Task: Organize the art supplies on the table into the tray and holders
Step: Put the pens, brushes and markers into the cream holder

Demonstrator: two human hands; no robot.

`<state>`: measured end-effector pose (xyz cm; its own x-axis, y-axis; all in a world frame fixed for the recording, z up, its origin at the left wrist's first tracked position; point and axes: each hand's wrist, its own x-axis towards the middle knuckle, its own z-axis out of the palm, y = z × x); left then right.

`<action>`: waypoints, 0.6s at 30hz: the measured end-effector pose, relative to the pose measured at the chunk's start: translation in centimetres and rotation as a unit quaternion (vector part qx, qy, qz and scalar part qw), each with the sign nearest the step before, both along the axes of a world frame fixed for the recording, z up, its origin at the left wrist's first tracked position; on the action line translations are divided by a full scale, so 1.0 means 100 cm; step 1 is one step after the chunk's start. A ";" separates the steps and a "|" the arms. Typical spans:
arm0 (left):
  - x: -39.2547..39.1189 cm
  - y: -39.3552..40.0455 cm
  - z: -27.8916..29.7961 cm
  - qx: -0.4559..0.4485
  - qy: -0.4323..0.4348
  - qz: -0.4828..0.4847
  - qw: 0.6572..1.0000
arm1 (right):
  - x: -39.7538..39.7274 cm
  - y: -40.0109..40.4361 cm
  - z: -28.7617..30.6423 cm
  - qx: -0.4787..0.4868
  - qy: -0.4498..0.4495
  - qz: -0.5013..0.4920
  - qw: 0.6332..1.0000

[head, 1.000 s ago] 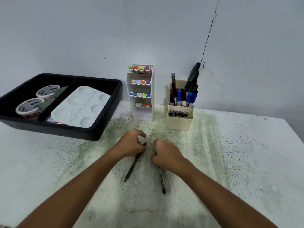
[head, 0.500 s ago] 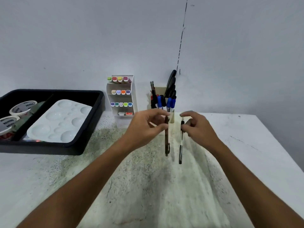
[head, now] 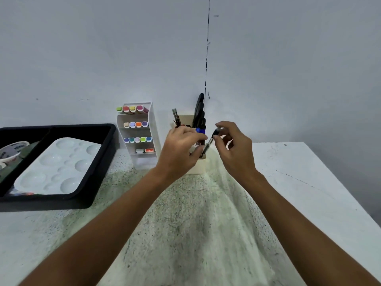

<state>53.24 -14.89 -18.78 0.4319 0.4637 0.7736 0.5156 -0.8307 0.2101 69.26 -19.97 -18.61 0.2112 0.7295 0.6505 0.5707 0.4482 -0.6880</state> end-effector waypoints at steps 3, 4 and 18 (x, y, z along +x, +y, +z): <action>-0.002 0.000 -0.006 -0.028 -0.004 -0.004 1.000 | -0.001 0.004 -0.010 -0.016 -0.028 0.009 0.999; -0.002 0.001 -0.008 -0.040 -0.004 -0.005 0.999 | -0.001 0.006 -0.013 -0.022 -0.042 0.010 0.999; 0.003 0.015 -0.028 -0.136 0.027 -0.005 0.990 | 0.010 0.022 -0.036 -0.127 -0.107 0.051 0.985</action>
<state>53.52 -13.38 -21.58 0.4749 0.6468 0.5968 0.5237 -0.7527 0.3990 70.22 -17.82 -22.25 0.0073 0.8851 0.4653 0.6755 0.3387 -0.6549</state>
